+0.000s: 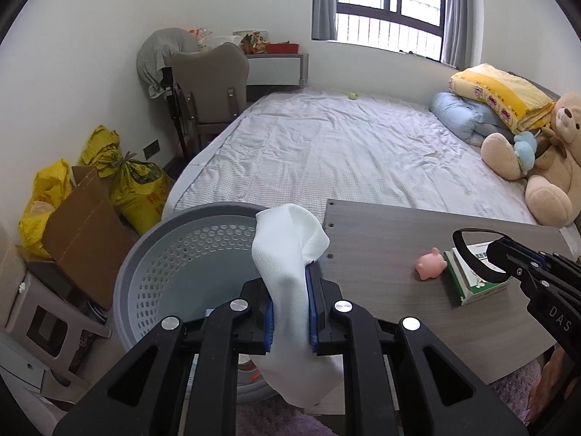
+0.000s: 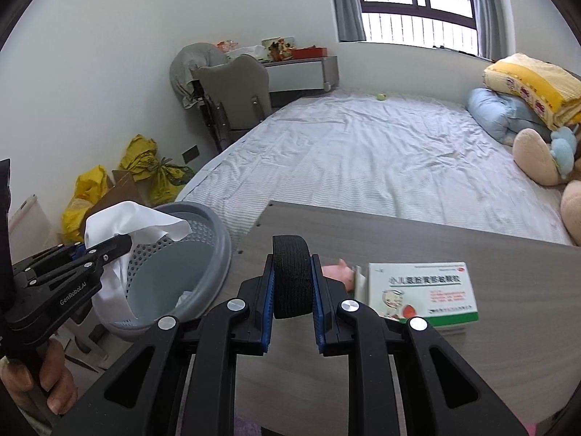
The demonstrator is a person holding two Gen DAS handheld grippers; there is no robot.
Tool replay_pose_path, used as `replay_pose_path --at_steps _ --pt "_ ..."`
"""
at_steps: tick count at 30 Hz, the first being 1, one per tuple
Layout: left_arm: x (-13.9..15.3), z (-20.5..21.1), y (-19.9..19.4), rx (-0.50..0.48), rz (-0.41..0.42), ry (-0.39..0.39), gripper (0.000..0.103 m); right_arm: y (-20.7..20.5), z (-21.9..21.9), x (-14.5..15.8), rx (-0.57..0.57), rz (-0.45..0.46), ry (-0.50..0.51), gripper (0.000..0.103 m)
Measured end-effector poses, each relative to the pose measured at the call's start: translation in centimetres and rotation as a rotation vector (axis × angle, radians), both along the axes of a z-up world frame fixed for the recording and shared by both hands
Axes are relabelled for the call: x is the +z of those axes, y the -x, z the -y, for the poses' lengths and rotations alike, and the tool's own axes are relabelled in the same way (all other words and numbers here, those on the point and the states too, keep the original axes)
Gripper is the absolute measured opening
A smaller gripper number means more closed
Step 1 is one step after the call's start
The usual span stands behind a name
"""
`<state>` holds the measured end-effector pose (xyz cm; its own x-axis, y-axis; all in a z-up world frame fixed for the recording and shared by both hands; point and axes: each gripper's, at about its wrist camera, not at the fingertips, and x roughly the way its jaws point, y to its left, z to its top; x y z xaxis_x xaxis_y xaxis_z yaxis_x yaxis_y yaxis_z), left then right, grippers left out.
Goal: Collect trash
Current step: 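Carry the tissue and black object in both grippers toward the basket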
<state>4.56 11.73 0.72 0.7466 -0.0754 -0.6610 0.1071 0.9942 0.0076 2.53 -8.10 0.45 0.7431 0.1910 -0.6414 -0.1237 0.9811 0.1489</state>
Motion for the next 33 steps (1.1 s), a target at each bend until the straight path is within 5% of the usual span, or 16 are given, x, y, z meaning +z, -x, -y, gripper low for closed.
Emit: replay_pose_path --at_steps 20,33 --pt "-5.0 -9.0 -3.0 0.187 -0.134 -0.026 0.015 -7.4 -13.2 -2.5 0.319 -0.082 -0.032 0.017" --pt "-5.8 -10.7 -3.6 0.228 -0.179 -0.004 0.020 -8.9 -14.9 -5.3 0.362 -0.152 -0.023 0.018"
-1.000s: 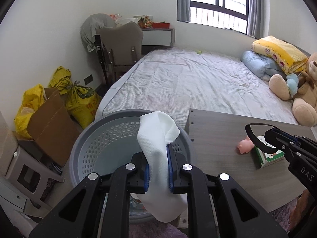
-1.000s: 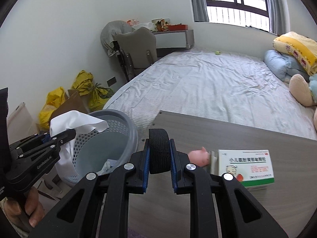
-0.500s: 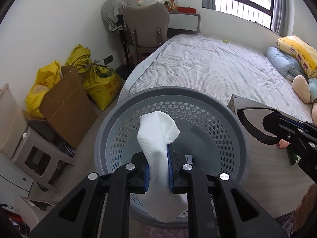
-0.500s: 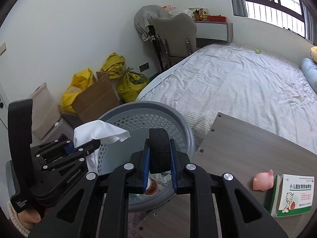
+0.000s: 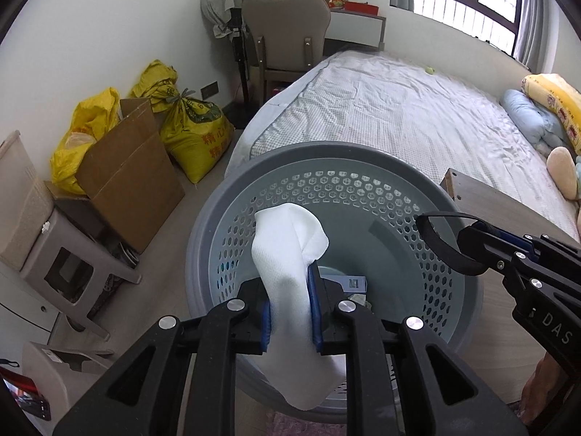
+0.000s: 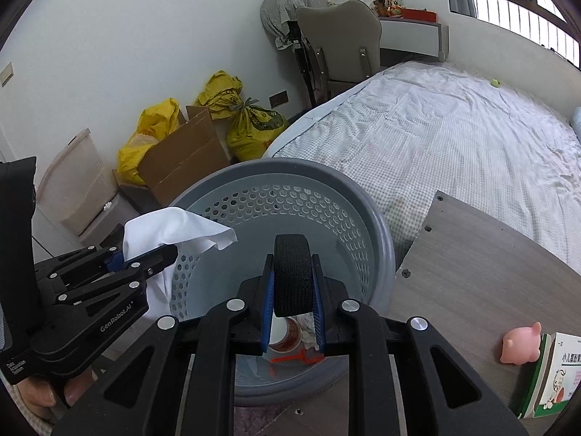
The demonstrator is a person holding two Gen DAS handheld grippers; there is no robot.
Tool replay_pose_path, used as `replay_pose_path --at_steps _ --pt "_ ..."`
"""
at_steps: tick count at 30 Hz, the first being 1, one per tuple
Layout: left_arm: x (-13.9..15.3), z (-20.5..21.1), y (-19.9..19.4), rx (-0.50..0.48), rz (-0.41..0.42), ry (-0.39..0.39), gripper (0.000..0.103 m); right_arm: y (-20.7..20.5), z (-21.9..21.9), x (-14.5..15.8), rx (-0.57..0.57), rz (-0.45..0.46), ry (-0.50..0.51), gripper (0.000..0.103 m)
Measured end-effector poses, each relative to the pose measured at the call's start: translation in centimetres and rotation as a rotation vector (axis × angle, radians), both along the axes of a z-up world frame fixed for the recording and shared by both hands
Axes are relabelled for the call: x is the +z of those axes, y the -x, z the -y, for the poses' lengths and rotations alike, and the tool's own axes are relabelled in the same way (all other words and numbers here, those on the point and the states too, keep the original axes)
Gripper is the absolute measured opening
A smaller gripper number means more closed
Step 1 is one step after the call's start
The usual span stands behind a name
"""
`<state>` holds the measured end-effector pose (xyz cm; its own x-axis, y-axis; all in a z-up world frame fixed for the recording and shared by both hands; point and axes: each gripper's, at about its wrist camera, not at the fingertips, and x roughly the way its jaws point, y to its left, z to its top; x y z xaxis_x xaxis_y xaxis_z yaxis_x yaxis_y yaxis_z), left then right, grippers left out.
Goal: Collect trash
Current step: 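Carry the tissue and black object in both grippers toward the basket, then open both grippers over the basket to drop the tissue and black object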
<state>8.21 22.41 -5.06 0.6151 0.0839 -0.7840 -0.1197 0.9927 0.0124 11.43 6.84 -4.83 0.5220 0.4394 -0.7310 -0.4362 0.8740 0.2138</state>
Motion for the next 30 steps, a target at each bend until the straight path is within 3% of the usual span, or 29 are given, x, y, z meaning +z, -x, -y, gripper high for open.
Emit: replay_pose_path --at_steps 6,8,11,30 --pt "0.2 0.0 0.2 0.002 0.001 0.000 0.026 0.0 0.2 0.0 -0.009 0.007 0.001 0.020" --pt "0.4 -0.1 0.3 0.005 0.007 -0.005 0.042 0.0 0.5 0.2 -0.015 0.013 -0.001 0.033" --pt "0.8 0.0 0.6 0.020 0.028 -0.022 0.066 0.2 0.9 0.5 -0.031 0.030 -0.007 0.044" --pt "1.4 -1.2 1.0 0.078 0.034 -0.030 0.084 0.5 1.1 0.9 -0.030 0.033 -0.003 0.053"
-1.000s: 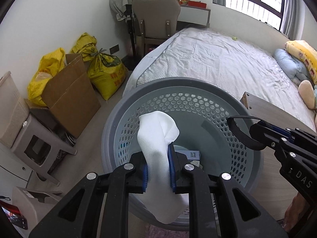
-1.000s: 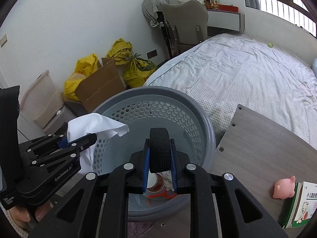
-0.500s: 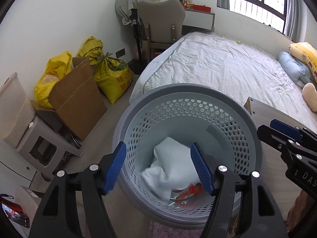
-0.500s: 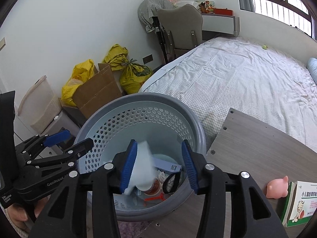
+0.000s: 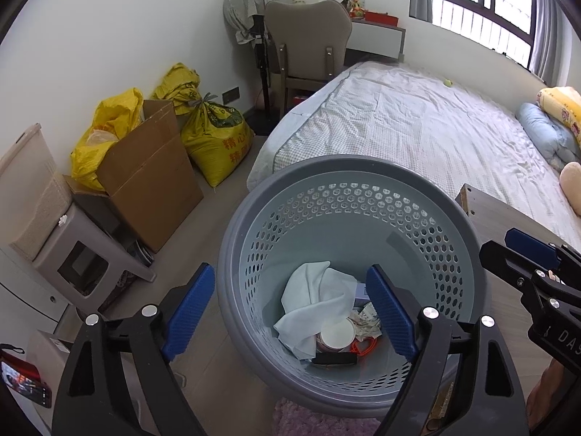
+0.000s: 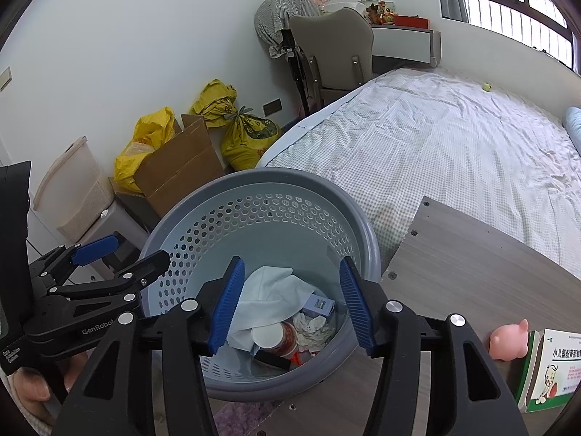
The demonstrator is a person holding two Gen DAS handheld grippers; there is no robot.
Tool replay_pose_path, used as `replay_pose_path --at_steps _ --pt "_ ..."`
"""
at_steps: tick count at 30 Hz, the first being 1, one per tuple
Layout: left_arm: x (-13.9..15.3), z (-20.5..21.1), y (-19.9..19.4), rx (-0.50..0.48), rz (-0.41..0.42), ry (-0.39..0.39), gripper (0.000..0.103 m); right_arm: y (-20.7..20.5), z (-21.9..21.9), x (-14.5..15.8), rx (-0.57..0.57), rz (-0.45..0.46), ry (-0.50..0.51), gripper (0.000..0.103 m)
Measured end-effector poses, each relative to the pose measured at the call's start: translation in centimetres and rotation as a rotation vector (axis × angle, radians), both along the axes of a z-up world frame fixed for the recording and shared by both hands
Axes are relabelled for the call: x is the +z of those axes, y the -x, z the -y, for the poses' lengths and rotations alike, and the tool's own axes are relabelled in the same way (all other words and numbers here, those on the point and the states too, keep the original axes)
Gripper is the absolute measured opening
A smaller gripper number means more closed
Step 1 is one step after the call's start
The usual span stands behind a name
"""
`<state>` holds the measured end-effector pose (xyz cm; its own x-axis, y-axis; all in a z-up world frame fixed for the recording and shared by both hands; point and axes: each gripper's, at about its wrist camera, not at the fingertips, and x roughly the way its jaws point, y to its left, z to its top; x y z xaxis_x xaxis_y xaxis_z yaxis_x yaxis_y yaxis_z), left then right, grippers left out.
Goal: Collect trash
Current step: 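Open both grippers over the basket to drop the tissue and black object, then move both grippers back from the basket toward the table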
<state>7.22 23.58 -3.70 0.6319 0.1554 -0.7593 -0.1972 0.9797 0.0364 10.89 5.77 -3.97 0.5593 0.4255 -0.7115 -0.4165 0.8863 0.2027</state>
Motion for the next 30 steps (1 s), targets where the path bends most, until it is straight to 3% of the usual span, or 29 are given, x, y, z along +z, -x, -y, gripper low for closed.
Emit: replay_pose_path --at_steps 10,30 --pt "0.4 -0.2 0.3 0.022 0.012 -0.002 0.092 0.6 0.2 0.3 0.001 0.009 -0.005 0.058" --pt "1.2 0.7 1.0 0.009 0.028 0.010 0.094 2.5 2.7 0.8 -0.055 0.015 0.001 0.062"
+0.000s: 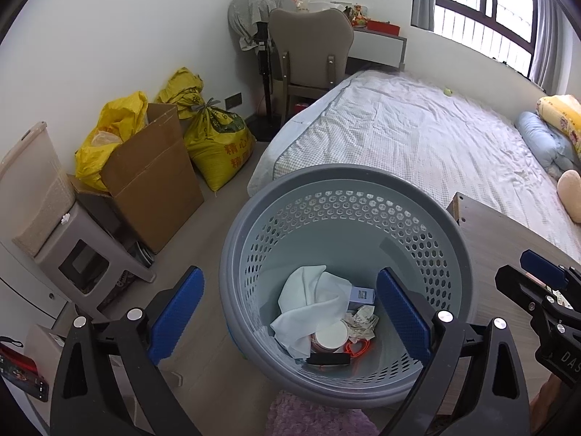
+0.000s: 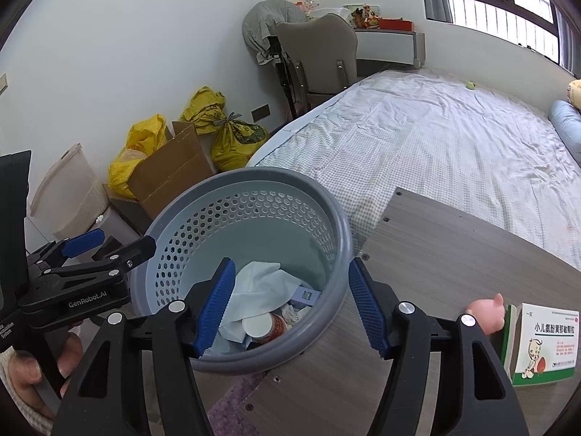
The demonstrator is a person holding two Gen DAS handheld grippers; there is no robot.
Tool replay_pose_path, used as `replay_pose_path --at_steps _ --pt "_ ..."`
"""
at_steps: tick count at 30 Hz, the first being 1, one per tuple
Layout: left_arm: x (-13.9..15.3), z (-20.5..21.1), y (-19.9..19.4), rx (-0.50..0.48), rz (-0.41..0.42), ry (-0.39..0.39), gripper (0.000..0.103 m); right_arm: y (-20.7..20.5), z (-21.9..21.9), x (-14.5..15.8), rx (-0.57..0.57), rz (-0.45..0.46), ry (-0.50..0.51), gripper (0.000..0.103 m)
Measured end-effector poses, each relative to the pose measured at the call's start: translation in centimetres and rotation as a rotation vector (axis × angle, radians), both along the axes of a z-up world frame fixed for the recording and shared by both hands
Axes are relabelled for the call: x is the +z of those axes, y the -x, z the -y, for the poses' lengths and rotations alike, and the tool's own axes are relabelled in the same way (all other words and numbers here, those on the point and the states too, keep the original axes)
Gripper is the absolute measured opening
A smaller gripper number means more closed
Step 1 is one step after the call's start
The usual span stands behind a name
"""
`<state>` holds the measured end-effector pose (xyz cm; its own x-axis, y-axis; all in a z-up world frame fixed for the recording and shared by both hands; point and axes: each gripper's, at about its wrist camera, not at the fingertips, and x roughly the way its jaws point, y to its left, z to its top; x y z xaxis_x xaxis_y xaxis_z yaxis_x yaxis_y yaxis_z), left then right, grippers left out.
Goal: Collect trash
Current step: 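Move both grippers back from the basket toward the table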
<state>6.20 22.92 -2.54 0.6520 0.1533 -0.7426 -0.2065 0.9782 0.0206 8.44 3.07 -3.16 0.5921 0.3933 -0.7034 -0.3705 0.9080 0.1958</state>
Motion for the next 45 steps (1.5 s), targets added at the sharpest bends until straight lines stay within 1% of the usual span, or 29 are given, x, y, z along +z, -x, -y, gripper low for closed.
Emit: replay_pose_path --at_steps 16,25,28,33,37,42,45 --pt "0.1 3.4 0.6 -0.074 0.003 0.006 0.095 1.9 5.3 -0.2 -0.131 0.004 0.001 0.065" --pt "-0.5 5.2 0.4 -0.131 0.000 0.028 0.096 3.8 9.4 -0.6 -0.275 0.018 0.046 0.066" --pt "-0.8 6.2 0.2 -0.161 -0.001 0.043 0.096 4.7 11.2 -1.0 -0.348 0.023 0.075 0.067" --pt "-0.8 7.3 0.0 -0.205 0.001 0.065 0.096 5.5 14.1 -2.2 -0.457 -0.009 0.125 0.067" --pt "-0.4 8.2 0.0 -0.232 0.015 0.063 0.096 5.7 15.6 -3.3 -0.527 -0.030 0.168 0.069" --pt "-0.3 8.7 -0.1 -0.247 0.018 0.072 0.096 5.4 15.5 -4.3 -0.572 -0.037 0.241 0.069" --pt "-0.2 8.7 -0.1 -0.247 0.017 0.074 0.096 4.9 14.9 -4.6 -0.566 -0.039 0.263 0.069"
